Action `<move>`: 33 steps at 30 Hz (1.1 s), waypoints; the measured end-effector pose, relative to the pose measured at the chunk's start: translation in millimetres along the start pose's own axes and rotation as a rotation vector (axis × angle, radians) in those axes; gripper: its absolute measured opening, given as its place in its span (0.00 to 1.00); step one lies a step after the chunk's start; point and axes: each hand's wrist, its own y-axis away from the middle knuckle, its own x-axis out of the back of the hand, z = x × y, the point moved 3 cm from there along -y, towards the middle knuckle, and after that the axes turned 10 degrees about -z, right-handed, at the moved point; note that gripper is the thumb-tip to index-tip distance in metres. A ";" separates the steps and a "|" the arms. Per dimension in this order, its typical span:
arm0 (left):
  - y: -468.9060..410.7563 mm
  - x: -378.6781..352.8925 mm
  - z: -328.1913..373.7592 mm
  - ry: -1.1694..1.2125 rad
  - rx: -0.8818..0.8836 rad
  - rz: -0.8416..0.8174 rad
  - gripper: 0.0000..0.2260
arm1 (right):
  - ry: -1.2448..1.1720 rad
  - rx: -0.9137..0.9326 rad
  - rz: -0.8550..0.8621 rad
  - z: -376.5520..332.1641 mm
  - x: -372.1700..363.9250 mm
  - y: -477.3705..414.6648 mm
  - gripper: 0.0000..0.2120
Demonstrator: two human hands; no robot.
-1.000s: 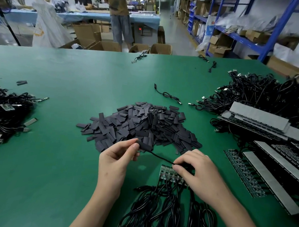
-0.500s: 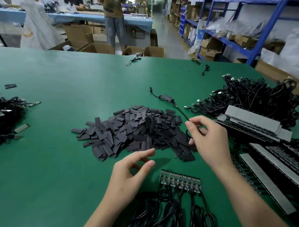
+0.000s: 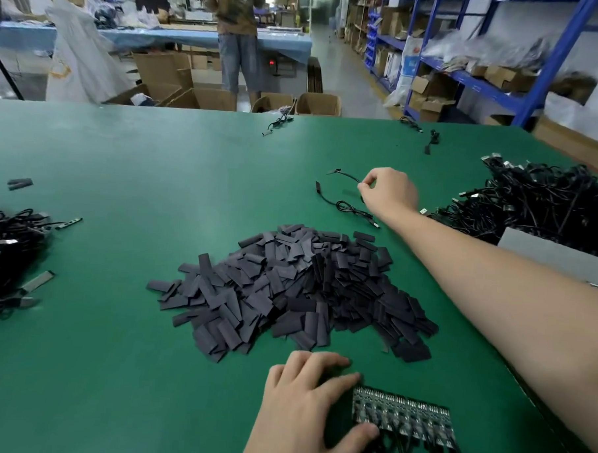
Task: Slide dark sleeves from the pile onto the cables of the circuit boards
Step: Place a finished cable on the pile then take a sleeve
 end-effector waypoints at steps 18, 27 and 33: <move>-4.0 6.3 3.7 0.687 0.041 0.019 0.13 | -0.155 0.209 -0.113 4.4 -7.3 81.7 0.10; 6.1 7.1 7.3 0.759 0.031 0.117 0.12 | -0.414 0.301 -0.489 36.3 22.6 271.1 0.09; 11.5 10.3 7.7 0.767 0.044 0.129 0.10 | -0.279 0.303 -0.478 49.0 8.5 301.2 0.03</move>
